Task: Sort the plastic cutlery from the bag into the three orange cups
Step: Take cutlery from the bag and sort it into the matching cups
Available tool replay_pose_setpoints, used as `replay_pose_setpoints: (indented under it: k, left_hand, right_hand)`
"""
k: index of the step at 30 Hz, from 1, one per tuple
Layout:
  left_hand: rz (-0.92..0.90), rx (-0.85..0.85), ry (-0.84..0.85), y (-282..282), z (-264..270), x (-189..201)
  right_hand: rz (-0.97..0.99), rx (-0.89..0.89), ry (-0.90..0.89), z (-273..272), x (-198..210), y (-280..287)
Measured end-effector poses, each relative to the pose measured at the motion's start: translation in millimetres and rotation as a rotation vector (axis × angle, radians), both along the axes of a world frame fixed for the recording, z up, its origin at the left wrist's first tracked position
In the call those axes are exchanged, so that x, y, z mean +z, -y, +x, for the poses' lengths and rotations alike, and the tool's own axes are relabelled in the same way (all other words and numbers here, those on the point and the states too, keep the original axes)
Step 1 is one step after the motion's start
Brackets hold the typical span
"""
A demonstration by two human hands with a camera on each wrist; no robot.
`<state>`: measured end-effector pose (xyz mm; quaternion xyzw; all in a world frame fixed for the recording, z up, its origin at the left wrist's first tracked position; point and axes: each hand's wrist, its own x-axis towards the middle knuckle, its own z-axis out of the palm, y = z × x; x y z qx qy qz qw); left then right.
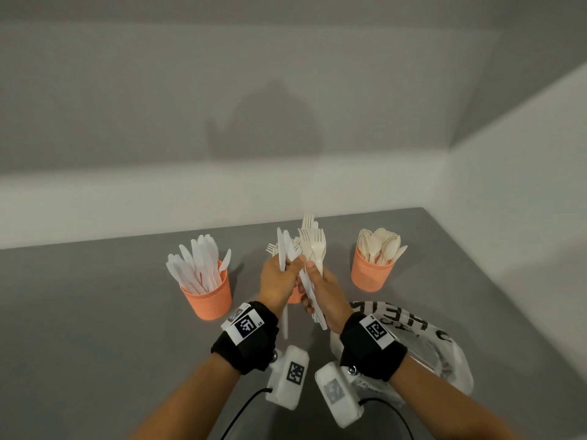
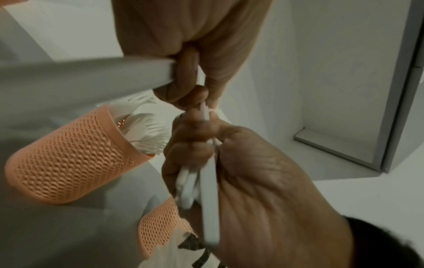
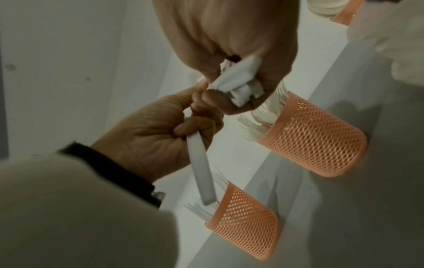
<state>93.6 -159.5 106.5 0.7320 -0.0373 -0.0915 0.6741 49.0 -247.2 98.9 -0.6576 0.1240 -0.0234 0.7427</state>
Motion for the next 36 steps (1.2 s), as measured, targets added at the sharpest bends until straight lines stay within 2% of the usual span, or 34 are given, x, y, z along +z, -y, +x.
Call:
replay_pose_setpoints:
  k: [7, 12, 17, 23, 27, 36]
  left_hand:
    - [-0.063, 0.201, 0.125, -4, 11, 11]
    - [-0.102, 0.095, 0.094, -12, 18, 19]
    - [-0.018, 0.102, 0.184, -7, 21, 21]
    - [0.106, 0.102, 0.226, -3, 24, 14]
    - [0.126, 0.089, 0.179, 2, 22, 10]
    - [0.142, -0.113, 0.018, 0, 22, 15]
  right_hand:
    - [-0.06, -0.01, -0.044, -1, -7, 10]
    - [-0.126, 0.061, -0.034, -5, -2, 10]
    - [-0.078, 0.094, -0.082, -3, -5, 9]
    - [-0.128, 0.153, -0.087, -6, -3, 6]
    - [-0.169, 0.163, -0.101, -6, -6, 6]
    - [-0.141, 0.22, -0.102, -10, -6, 11]
